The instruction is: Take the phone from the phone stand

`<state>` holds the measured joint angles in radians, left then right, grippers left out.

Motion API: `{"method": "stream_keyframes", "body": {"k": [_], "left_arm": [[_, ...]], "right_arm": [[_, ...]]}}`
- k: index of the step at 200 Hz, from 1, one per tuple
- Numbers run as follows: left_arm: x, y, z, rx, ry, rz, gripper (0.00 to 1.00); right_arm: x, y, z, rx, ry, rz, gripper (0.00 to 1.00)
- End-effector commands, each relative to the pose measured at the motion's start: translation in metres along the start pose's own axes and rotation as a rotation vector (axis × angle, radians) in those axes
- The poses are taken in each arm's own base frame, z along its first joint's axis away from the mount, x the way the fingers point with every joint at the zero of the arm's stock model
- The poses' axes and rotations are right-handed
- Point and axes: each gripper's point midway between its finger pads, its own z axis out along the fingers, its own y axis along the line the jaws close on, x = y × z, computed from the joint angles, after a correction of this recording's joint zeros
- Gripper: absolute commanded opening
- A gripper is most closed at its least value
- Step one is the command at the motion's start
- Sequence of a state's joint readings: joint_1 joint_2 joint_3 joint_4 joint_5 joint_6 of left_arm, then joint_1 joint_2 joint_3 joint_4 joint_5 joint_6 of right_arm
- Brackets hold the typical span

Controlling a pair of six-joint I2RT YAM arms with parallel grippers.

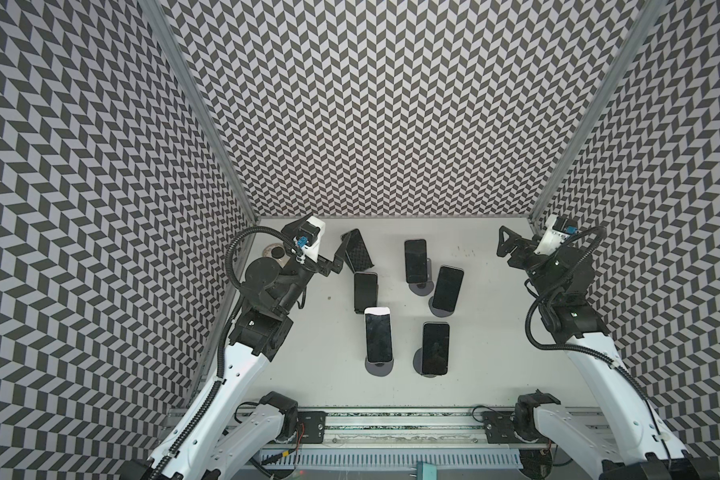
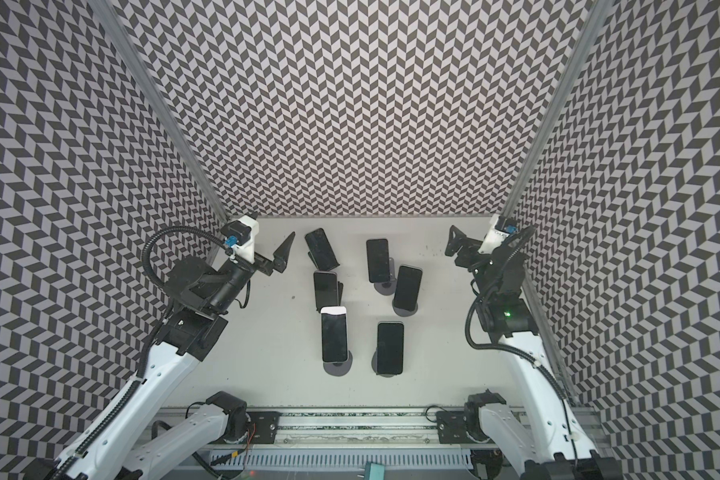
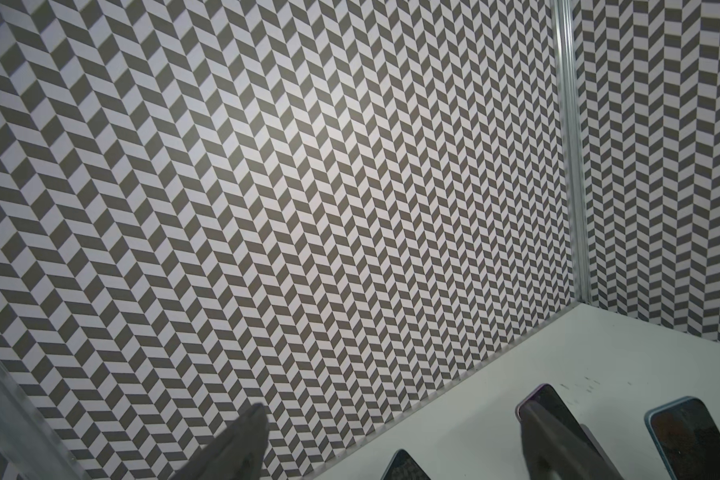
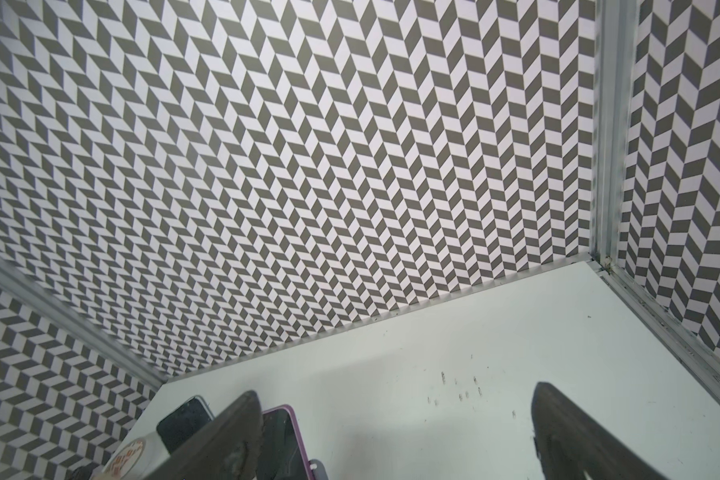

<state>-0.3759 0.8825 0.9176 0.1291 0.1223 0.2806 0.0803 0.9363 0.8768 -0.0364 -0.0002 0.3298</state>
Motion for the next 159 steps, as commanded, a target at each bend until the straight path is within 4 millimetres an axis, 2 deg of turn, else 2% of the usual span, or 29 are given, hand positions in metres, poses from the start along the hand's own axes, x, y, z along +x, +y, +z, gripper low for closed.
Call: {"method": "stream_keyframes", "body": {"k": [1,32,81,123,159], "left_arm": [[-0.002,-0.014,-0.008,0.075,0.028,0.025,0.95],[-0.003,-0.033,-0.02,0.17,0.034,0.037,0.95],[0.005,-0.072,-0.053,0.371,0.021,0.093,0.97],[0.016,-0.084,-0.074,0.432,0.064,0.082,0.98],[0.026,-0.094,-0.092,0.497,0.123,0.069,0.98]], "right_arm": [[0.002,0.014,-0.013,-0.035,0.047,-0.02,0.97],[0.016,0.023,-0.031,-0.076,0.119,-0.017,0.91],[0.032,0.041,-0.058,-0.173,0.236,-0.024,0.81],[0.064,0.054,-0.086,-0.23,0.353,-0.053,0.79],[0.09,0.065,-0.101,-0.279,0.441,-0.055,0.76]]}}
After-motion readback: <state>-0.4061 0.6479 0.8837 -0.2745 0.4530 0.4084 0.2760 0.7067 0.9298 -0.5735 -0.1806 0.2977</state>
